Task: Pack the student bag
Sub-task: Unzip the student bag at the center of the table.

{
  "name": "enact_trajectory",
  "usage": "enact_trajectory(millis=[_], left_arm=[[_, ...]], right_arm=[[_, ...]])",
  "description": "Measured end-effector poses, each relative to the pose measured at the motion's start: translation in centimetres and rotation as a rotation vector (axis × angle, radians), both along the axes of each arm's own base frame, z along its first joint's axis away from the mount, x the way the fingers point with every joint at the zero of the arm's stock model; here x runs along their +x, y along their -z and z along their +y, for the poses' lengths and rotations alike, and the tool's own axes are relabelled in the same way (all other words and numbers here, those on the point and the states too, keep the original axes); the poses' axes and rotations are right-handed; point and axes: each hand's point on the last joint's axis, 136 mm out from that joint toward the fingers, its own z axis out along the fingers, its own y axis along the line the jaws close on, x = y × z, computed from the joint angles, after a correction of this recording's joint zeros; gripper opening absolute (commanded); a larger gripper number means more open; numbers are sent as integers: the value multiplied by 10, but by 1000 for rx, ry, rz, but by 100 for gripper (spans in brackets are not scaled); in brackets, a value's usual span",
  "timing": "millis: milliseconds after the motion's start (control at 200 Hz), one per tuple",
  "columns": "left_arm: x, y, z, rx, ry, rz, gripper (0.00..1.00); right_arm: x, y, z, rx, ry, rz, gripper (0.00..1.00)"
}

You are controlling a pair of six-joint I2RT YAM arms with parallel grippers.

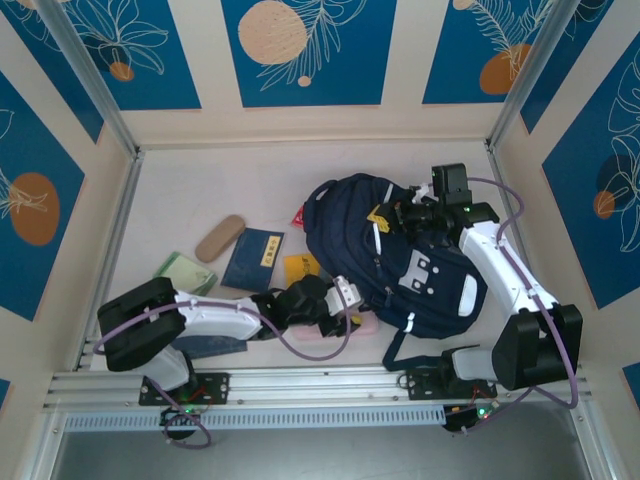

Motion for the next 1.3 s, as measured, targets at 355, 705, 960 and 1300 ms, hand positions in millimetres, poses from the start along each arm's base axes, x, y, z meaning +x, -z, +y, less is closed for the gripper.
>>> enact_trajectory(millis=[355, 705, 960, 1300], left_arm=[[1, 3, -8, -2, -2, 1, 54], [9, -2, -10, -10, -43, -11, 30], [9, -7, -7, -15, -54, -7, 15], [7, -20, 3, -37, -79, -4, 15]], right_arm=[[-1, 0, 1, 22, 1, 3, 0], [-6, 2, 1, 28, -9, -2, 0], [-11, 6, 0, 12, -27, -12, 0], [-21, 13, -6, -43, -40, -20, 0]])
